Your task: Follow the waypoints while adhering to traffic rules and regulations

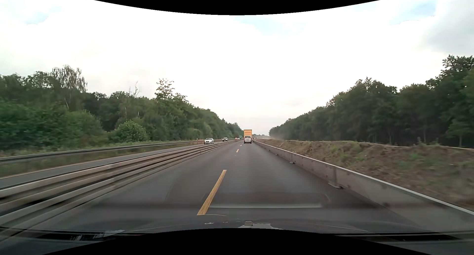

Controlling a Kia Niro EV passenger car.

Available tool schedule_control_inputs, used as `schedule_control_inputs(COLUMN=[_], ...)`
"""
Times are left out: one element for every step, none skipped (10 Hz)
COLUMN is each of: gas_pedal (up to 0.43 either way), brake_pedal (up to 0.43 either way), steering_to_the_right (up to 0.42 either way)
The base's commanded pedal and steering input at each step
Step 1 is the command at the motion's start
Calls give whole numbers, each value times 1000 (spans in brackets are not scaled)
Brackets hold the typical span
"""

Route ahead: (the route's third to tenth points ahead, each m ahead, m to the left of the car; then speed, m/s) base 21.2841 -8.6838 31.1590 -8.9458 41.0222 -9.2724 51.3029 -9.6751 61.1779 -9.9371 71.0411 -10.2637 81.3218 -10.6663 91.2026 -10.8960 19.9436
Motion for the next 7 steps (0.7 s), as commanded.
schedule_control_inputs(gas_pedal=[0, 0, 0, 0, 0, 0, 67], brake_pedal=[0, 0, 0, 0, 0, 0, 0], steering_to_the_right=[-7, -6, 8, 11, 12, 16, 17])
